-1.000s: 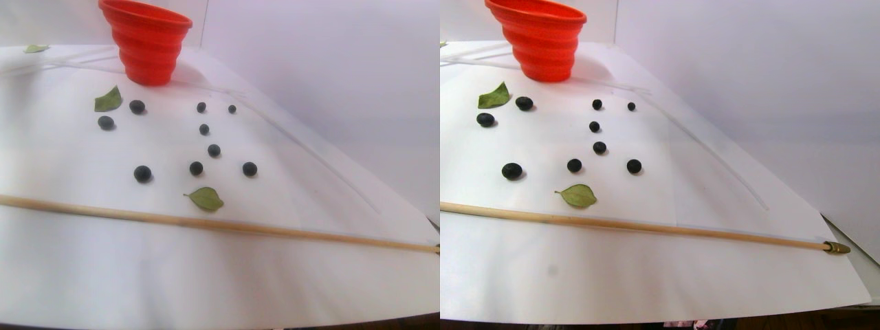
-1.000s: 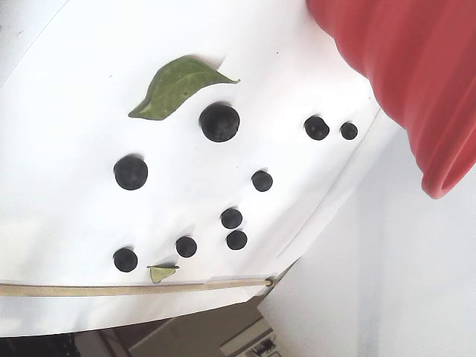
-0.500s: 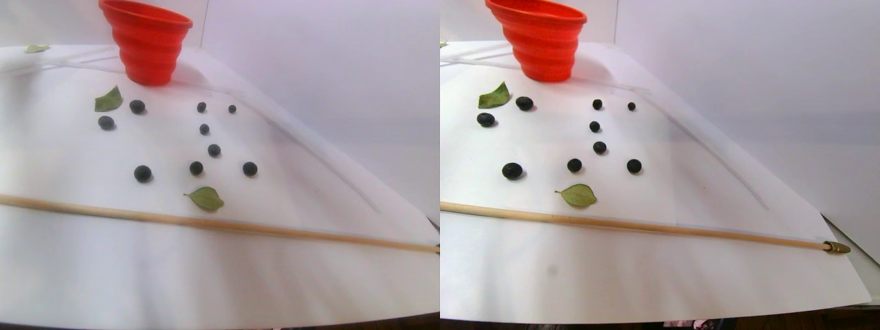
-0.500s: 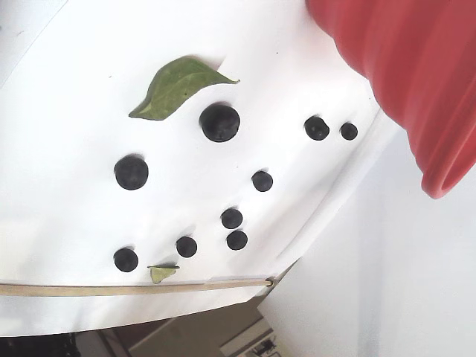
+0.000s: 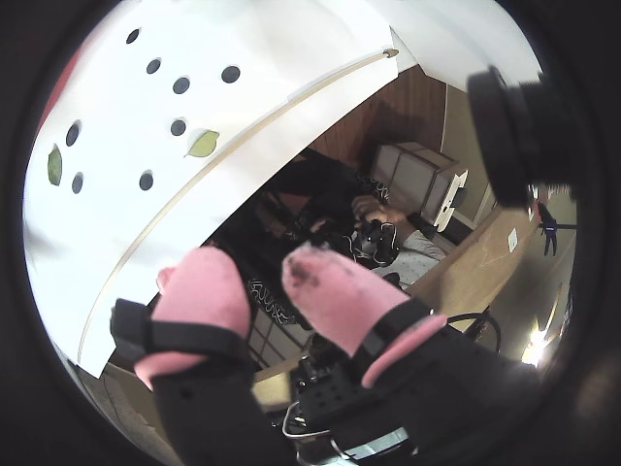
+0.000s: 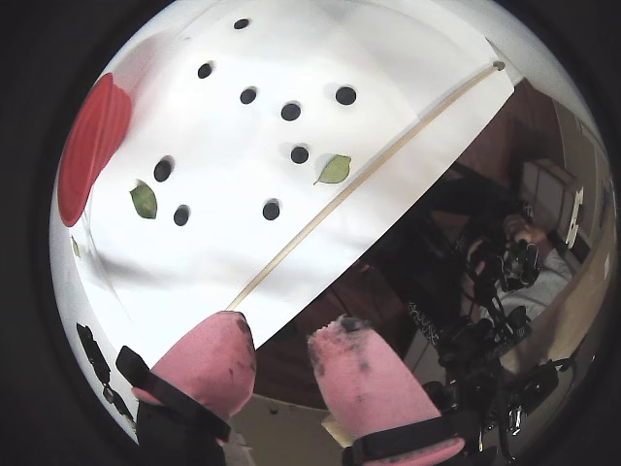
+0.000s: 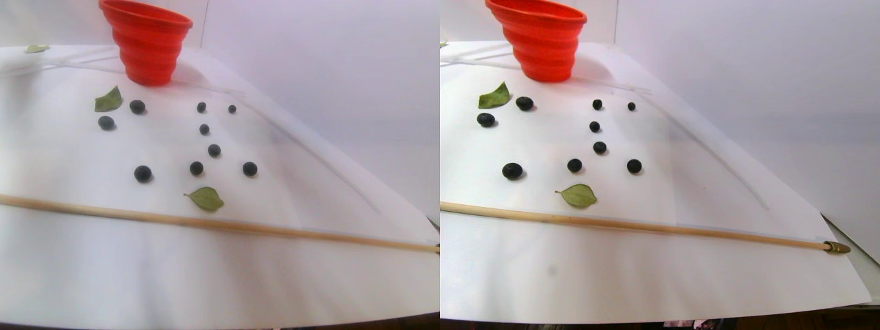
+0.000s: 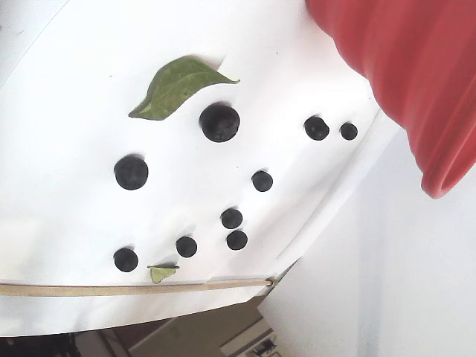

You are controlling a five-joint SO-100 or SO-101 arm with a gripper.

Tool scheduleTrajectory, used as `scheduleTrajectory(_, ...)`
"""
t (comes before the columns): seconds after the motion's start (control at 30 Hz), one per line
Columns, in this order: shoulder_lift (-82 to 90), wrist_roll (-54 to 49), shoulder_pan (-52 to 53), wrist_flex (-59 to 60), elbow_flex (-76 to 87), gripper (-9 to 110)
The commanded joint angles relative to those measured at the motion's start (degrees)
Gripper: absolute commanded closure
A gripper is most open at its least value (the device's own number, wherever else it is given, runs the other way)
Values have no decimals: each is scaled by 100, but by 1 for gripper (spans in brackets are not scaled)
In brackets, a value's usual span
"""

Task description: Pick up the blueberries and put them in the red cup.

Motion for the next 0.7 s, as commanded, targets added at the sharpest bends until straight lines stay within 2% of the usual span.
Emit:
scheduleTrajectory(0.0, -53, -62, 114, -202, 44, 90)
scheduleTrajectory(0.67, -536, -413, -580, -1292, 1248, 90)
